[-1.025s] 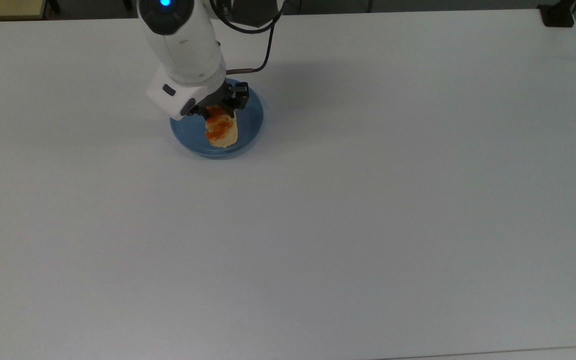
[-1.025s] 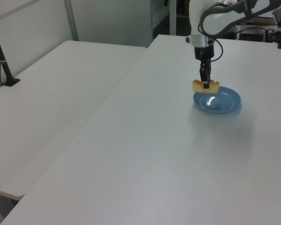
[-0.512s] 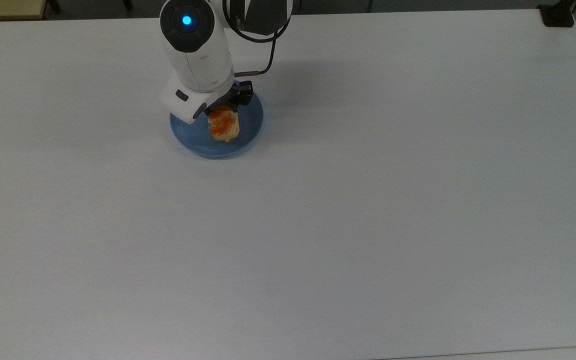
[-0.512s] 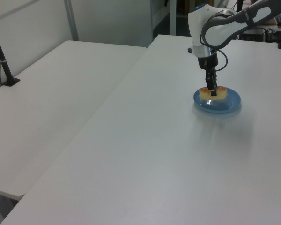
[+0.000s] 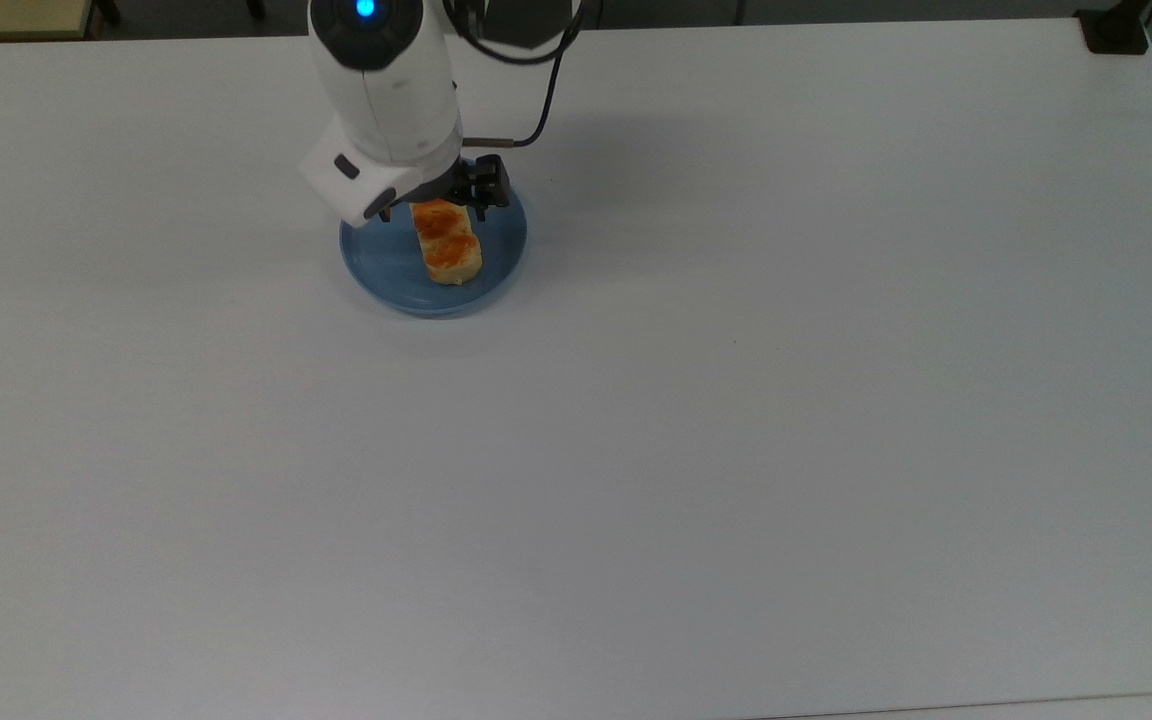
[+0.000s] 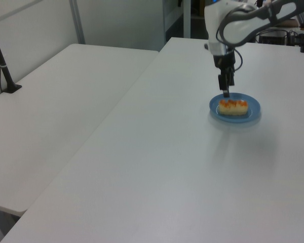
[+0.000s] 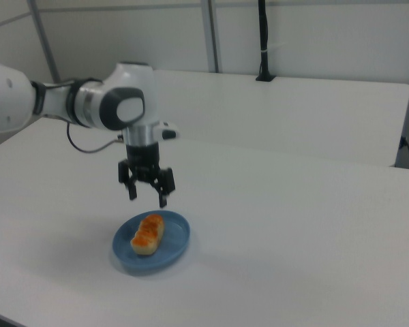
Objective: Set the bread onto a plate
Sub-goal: 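Lower the bread roll onto the plate and open the gripper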
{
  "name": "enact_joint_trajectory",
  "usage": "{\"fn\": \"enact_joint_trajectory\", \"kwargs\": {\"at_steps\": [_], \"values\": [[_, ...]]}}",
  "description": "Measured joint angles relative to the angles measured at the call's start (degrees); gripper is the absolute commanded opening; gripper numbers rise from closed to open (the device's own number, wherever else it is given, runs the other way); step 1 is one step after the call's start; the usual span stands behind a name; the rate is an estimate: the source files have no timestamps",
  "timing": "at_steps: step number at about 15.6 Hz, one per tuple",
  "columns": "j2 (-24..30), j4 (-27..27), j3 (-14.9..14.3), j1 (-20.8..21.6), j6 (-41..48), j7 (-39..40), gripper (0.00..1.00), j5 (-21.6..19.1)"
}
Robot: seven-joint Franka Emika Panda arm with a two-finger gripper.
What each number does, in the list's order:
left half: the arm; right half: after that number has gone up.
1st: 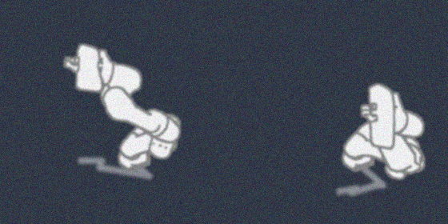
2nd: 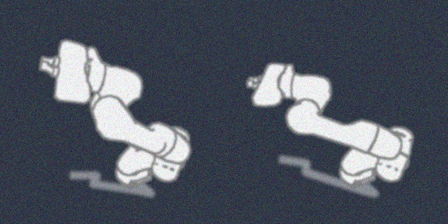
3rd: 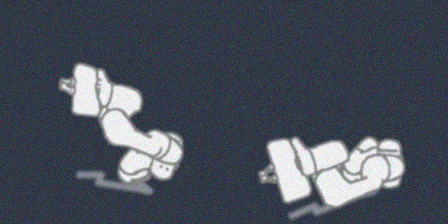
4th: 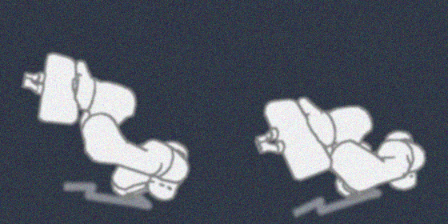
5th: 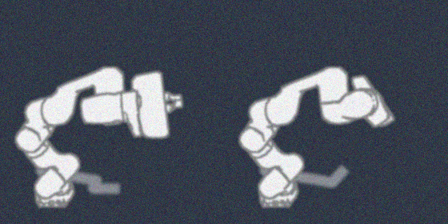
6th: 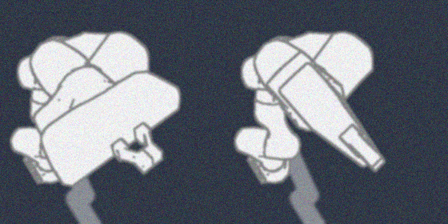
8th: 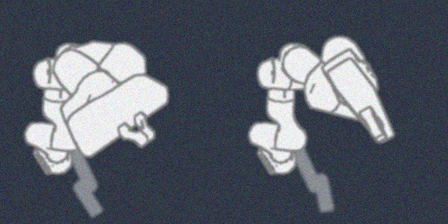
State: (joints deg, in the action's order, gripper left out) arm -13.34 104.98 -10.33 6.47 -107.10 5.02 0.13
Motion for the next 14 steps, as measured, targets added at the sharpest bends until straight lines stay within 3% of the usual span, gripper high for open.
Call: {"fn": "enact_joint_trajectory", "kwargs": {"at_steps": [8,14], "values": [[11.3,-10.6,1.8,0.3,10.0,-3.4,1.00,0.0],[13.4,-13.0,2.3,-0.9,12.9,-3.5,1.00,0.0]]}}
